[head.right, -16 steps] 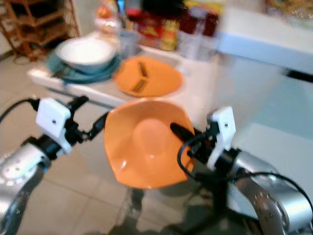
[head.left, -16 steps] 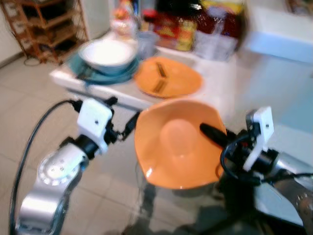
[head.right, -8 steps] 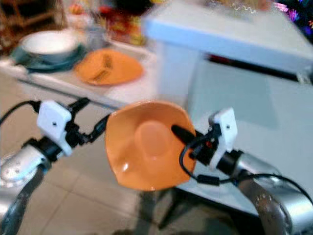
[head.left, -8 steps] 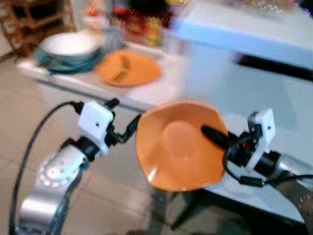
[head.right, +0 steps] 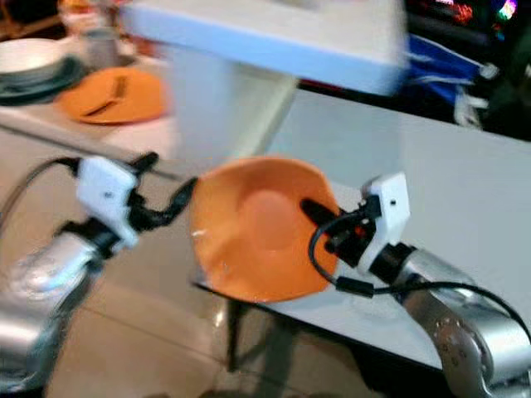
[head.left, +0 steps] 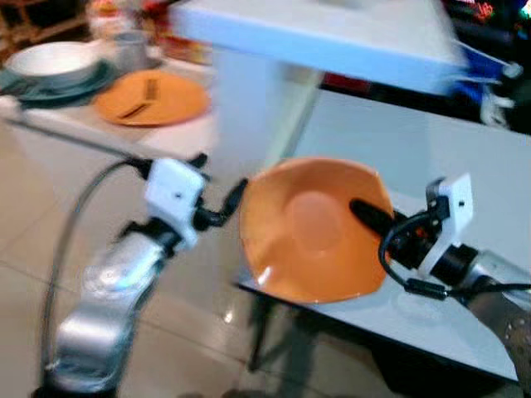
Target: Setting the table
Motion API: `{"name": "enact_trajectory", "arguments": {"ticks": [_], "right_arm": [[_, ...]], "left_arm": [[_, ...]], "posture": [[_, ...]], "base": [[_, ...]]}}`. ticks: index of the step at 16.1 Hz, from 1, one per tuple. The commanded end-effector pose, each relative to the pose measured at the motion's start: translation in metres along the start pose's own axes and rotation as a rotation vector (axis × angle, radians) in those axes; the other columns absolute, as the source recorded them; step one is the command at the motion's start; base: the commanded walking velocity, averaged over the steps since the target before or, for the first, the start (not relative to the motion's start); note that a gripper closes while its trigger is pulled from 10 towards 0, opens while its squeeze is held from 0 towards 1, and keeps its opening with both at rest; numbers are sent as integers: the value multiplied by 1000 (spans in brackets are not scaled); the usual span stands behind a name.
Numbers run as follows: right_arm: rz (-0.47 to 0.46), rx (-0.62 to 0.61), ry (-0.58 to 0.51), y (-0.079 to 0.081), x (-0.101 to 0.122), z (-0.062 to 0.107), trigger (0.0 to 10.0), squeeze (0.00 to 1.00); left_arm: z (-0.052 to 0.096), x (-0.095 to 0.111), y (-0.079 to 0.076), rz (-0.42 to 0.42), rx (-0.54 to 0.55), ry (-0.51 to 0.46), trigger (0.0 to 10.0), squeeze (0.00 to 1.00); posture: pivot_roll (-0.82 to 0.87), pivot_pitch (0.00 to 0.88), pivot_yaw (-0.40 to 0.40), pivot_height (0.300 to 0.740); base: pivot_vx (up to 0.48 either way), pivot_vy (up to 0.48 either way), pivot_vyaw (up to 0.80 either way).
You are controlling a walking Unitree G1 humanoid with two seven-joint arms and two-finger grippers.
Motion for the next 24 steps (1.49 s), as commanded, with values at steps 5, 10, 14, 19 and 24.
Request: {"name": "enact_trajectory", "arguments": {"ticks": [5, 10, 14, 19, 24], "right_arm": [[-59, -205, -152, -28, 25, -5, 10000, 0], [-142, -335, -215, -45, 33, -7, 10000, 0], [-263, -369, -231, -53, 32, -7, 10000, 0], [-305, -369, -233, -53, 33, -4, 10000, 0], [-349, -423, -256, -57, 35, -16, 10000, 0]], "left_arm": [[-6, 1, 5, -36, 34, 6, 10000, 0], [-10, 1, 4, -43, 32, -1, 10000, 0], [-11, 2, 4, -46, 27, -4, 10000, 0], [-11, 1, 3, -50, 18, -4, 10000, 0], [-15, -4, 14, -10, 95, 38, 10000, 0]], "posture": [[-29, 26, -24, 740], [-31, 23, -18, 740], [-30, 24, -17, 740], [-31, 27, -13, 740], [-28, 20, -13, 740]], "base": [[0, -480, 0], [0, -480, 0], [0, -480, 0], [0, -480, 0], [0, -288, 0]]}}
Point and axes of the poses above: a point about 5 cm out from each wrist's last joint towards the gripper, its own z axis pointing back from the gripper into the wrist, its own x axis along the axis of the wrist's last joint, y = z × x, the point moved 4 cm from there along -z, pointing out of the wrist towards the gripper, and after that the axes turned 6 degrees about -z, right-handed, at the moved point
